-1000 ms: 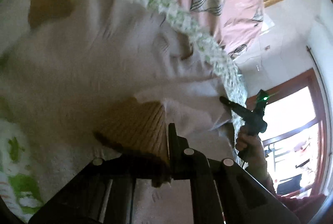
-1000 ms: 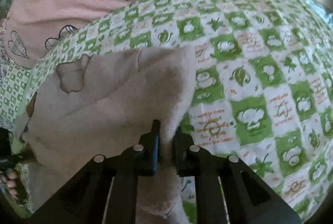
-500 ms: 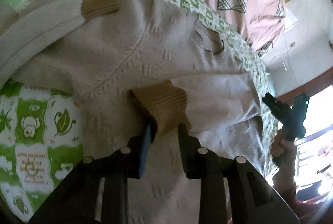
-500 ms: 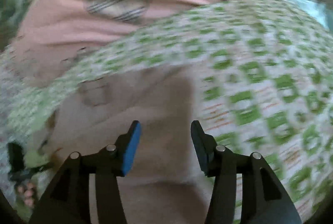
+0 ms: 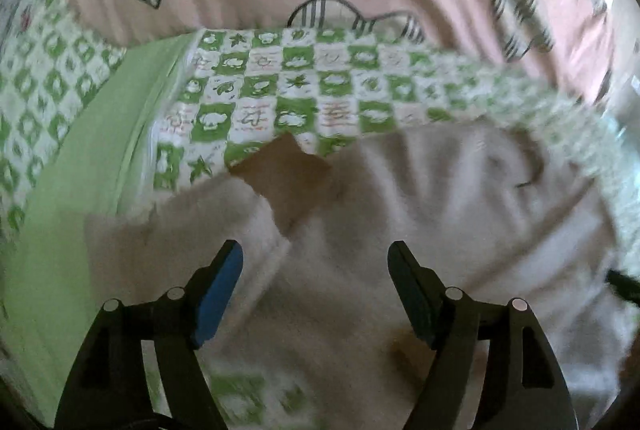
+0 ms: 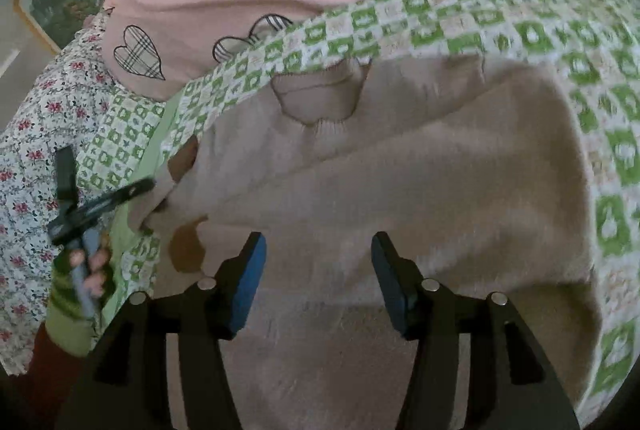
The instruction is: Fold small clothes
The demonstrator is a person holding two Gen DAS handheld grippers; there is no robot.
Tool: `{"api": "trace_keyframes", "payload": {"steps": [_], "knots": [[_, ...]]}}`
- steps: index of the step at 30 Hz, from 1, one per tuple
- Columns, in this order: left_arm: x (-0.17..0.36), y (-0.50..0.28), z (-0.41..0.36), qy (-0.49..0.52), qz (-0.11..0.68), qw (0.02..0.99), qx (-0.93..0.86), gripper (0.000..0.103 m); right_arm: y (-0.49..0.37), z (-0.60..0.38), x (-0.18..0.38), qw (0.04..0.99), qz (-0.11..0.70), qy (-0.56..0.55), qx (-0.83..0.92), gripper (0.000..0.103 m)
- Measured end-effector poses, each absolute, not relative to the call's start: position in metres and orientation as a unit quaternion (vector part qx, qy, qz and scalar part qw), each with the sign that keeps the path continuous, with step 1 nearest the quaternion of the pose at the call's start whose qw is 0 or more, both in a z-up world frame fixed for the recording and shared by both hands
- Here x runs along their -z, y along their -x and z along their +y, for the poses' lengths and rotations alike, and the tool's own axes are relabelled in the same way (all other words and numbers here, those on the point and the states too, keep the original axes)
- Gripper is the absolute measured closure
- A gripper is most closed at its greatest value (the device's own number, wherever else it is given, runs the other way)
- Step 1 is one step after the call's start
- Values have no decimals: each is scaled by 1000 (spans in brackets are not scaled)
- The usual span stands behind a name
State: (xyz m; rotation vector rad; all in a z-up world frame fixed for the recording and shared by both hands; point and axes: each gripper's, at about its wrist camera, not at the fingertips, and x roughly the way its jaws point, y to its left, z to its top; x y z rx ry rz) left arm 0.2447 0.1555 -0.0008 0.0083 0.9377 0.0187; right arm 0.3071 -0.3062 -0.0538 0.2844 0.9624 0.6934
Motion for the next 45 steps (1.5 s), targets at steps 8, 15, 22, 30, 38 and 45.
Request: {"api": "trace_keyframes", "payload": {"steps": [8, 15, 22, 30, 38, 45], "knots": [[40, -272, 180, -5, 471, 881, -41, 82, -294, -329, 60, 819, 460, -144, -311, 46], [-4, -238, 196, 132, 414, 901, 2, 98, -280, -339, 55, 822, 449, -149, -316, 46], [-45, -197, 111, 190, 360, 905, 127, 99, -264, -353, 48, 830, 433, -158, -313, 46], [-30, -190, -42, 187, 368, 865, 284, 99, -254, -388, 46, 845, 421, -166, -284, 46], [34, -209, -108, 168, 430, 836, 297, 98, -256, -411, 57, 847, 429, -182, -258, 46], [42, -192, -66, 158, 445, 834, 283, 73, -263, -399, 53, 845, 425, -187, -264, 46]]}}
